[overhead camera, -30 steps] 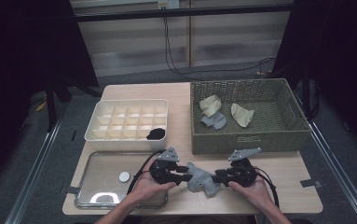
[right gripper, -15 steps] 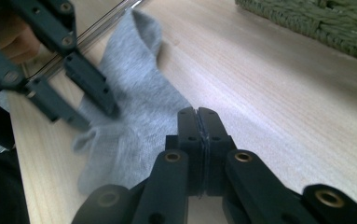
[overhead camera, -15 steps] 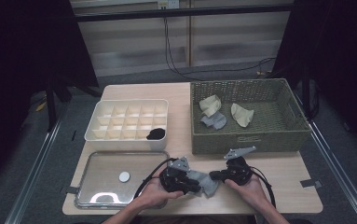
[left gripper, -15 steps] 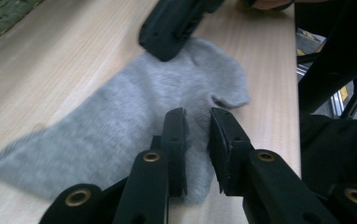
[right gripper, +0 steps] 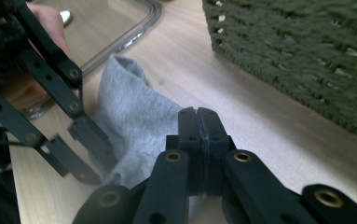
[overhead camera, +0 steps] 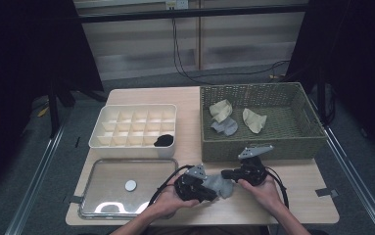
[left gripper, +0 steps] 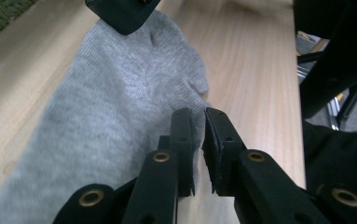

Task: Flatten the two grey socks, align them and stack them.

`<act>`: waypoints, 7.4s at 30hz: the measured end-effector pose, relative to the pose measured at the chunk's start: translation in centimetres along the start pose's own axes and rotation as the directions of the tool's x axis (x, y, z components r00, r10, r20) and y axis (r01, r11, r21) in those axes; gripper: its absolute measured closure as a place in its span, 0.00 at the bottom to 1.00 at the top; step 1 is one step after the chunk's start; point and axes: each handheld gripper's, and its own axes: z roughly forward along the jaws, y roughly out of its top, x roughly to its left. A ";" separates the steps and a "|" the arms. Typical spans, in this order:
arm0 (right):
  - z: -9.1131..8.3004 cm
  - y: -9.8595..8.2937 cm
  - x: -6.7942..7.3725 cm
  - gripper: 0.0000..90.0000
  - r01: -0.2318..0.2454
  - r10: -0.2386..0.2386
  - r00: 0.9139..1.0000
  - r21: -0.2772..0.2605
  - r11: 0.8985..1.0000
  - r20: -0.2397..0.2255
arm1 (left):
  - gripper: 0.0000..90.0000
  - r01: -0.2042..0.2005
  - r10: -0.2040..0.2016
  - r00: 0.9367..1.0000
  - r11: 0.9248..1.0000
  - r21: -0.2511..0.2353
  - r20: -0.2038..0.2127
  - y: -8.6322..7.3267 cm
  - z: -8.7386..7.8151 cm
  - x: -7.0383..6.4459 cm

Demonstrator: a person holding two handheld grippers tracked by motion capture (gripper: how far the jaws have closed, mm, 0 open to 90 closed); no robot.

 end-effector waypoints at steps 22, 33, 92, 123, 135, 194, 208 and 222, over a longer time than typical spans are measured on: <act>-1.8 -0.7 3.1 1.00 0.025 -0.030 0.996 -0.071 0.997 -0.080 | 0.86 0.002 -0.008 0.984 0.999 -0.032 -0.177 0.5 0.4 0.4; -0.2 -2.6 3.7 1.00 0.026 -0.023 0.995 0.029 0.999 -0.095 | 0.80 -0.002 -0.004 0.988 0.999 -0.038 -0.156 -0.5 -0.8 0.2; -1.4 -1.9 2.6 0.88 0.034 -0.035 0.999 -0.020 0.999 -0.029 | 0.80 0.059 -0.068 0.990 0.995 -0.077 -0.122 -2.1 -5.9 -0.1; 0.5 -1.4 1.3 0.98 0.029 -0.031 0.999 0.053 0.998 0.036 | 0.96 0.098 -0.119 0.974 0.988 -0.117 -0.191 -2.1 -7.0 2.5; -2.4 -2.0 0.7 0.97 0.022 -0.021 0.996 -0.017 1.000 0.092 | 0.96 0.107 -0.124 0.979 0.988 -0.110 -0.162 -2.4 -6.1 2.1; -1.8 -2.0 0.0 0.83 -0.037 0.043 0.996 -0.070 0.997 0.079 | 0.59 0.044 -0.059 0.986 0.994 -0.096 -0.159 -1.6 -4.8 1.1; -2.6 -1.2 0.1 0.64 -0.040 0.051 0.994 -0.120 0.992 0.093 | 0.43 0.083 -0.117 0.965 0.985 -0.152 -0.234 -2.2 -8.1 1.8; -3.4 0.5 -0.1 0.57 -0.025 0.041 0.995 -0.171 0.985 0.090 | 0.35 0.163 -0.219 0.930 0.965 -0.204 -0.295 -5.9 -12.4 2.0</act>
